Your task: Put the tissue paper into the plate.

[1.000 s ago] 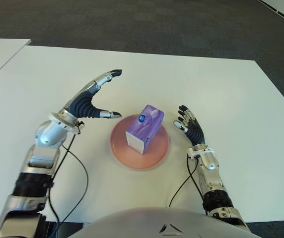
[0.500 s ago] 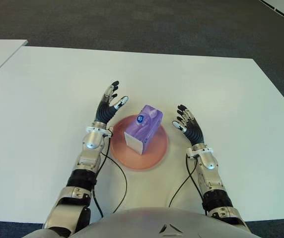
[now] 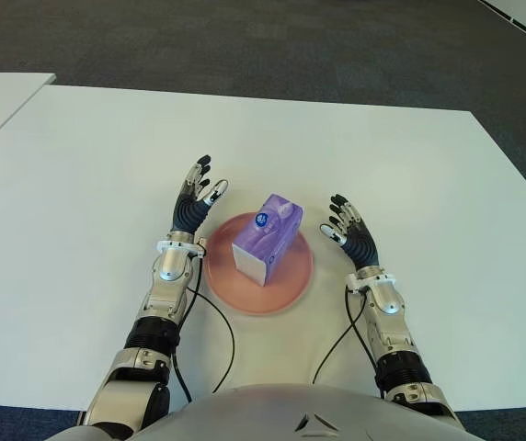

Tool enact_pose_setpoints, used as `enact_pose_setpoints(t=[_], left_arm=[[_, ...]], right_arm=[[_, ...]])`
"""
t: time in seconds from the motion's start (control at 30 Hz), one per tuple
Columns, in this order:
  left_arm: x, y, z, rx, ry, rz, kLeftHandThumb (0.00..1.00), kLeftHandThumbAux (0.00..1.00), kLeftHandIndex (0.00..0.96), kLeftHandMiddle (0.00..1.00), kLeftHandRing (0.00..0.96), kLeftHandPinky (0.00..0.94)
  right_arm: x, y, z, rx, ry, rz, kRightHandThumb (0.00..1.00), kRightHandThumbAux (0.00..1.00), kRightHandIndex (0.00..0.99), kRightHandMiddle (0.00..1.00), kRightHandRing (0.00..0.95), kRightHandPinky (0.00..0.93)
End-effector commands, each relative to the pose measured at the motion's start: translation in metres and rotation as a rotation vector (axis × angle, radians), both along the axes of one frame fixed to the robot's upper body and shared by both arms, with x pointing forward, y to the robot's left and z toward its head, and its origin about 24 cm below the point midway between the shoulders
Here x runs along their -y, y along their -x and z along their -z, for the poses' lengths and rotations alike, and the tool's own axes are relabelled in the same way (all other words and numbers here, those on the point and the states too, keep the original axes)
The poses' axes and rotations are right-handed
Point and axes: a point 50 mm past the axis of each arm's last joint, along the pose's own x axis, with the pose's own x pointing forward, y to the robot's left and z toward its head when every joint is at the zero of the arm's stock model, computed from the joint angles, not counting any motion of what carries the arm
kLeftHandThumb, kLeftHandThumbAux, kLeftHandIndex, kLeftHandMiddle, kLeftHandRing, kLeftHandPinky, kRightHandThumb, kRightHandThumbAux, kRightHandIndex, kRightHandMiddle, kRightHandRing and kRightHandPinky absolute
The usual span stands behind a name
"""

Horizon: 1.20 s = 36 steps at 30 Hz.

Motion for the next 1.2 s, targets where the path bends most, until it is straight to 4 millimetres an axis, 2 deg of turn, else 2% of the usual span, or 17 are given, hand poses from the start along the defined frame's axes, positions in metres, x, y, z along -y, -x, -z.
enact_pose_setpoints(t=[0.03,0.57,0.93,1.2], left_arm=[[-0.008,0.002,0.005,-0.017,-0.008,-0.011,0.0,0.393,0.0,0.0,0.0,0.0],[-0.027,0.007,0.016,-0.039,0.029,-0.107,0.0,0.42,0.0,0.0,0.0,0.0],[-0.062,0.006,0.009,-0.016,0.003,-0.19,0.0,0.43,0.0,0.0,0.0,0.0],[-0.071,0.007,0.009,-0.024,-0.024,-0.198,0.0,0.432,0.0,0.0,0.0,0.0]], right_arm=[[0.002,0.049,0.059,-0.325,-0.02,0.041,0.0,0.636,0.0,0.0,0.0,0.0],[0.002,0.048,0.059,-0.331,-0.024,0.038,0.0,0.668,0.0,0.0,0.0,0.0],[0.004,0.049,0.06,-0.339,-0.02,0.039,0.0,0.642,0.0,0.0,0.0,0.0],[0.005,0.048,0.06,-0.343,-0.018,0.034,0.0,0.634,0.0,0.0,0.0,0.0]])
